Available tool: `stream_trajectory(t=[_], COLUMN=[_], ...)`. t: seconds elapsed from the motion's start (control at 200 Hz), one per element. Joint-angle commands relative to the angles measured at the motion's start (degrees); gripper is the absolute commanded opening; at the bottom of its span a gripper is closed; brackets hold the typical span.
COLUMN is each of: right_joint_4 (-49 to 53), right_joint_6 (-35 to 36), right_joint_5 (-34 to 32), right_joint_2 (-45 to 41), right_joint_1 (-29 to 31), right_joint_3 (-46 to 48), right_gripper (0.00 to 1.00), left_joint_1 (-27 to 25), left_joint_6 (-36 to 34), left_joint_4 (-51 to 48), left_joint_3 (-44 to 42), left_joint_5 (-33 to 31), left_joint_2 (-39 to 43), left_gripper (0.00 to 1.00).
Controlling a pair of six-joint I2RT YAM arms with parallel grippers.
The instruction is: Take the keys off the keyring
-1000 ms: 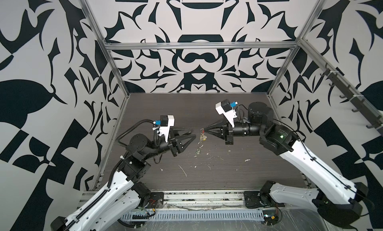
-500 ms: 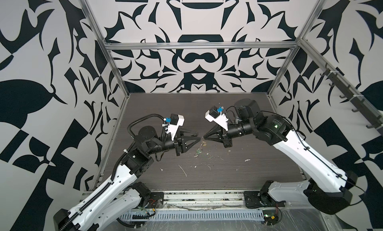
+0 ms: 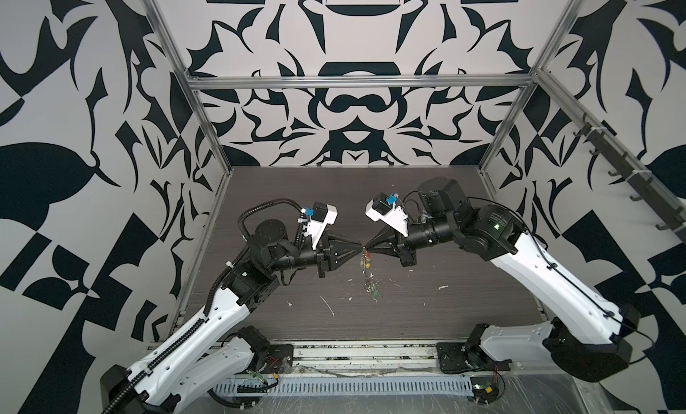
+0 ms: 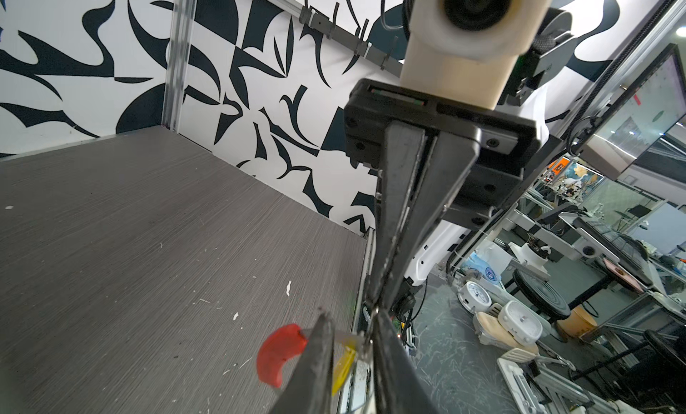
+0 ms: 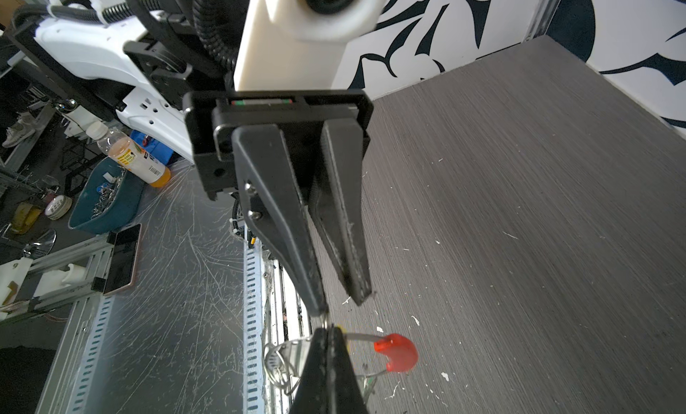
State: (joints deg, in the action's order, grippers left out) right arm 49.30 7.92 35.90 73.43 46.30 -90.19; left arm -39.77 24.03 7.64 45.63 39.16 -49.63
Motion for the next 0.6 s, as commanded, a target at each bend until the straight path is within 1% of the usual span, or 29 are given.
stream_trajectory(t=[0.0, 0.125, 0.205, 0.285, 0.595], right_joint_4=[-1.2, -1.7, -1.8, -2.1, -3.8], right_joint_6=[0.7, 0.4, 0.5, 0.4, -0.6], right_joint_5=[-0.3, -0.9, -1.8, -2.1, -2.1], right_joint_2=[-0.1, 0.0, 0.0, -0.1, -0.4], right_joint_1=[0.6, 0.8, 0.8, 0.8, 0.8], right_joint_3=[-2.8, -2.7, -2.9, -2.8, -2.3], right_gripper=[0.00, 0.00, 0.00, 0.00, 0.00], left_joint_1=[-0.1, -0.1, -0.1, -0.1, -0.1], left_joint_6=[0.1, 0.9, 1.0, 1.0, 1.7], left_joint_4=[0.7, 1.6, 1.5, 1.3, 2.7], left_joint_3=[1.4, 1.3, 1.2, 1.1, 0.7], left_joint_5=[1.7, 2.7, 2.8, 2.7, 2.9], left_joint_2=[-0.2, -0.9, -1.0, -0.9, -1.1], left_gripper=[0.22, 0.22, 0.24, 0.25, 0.07])
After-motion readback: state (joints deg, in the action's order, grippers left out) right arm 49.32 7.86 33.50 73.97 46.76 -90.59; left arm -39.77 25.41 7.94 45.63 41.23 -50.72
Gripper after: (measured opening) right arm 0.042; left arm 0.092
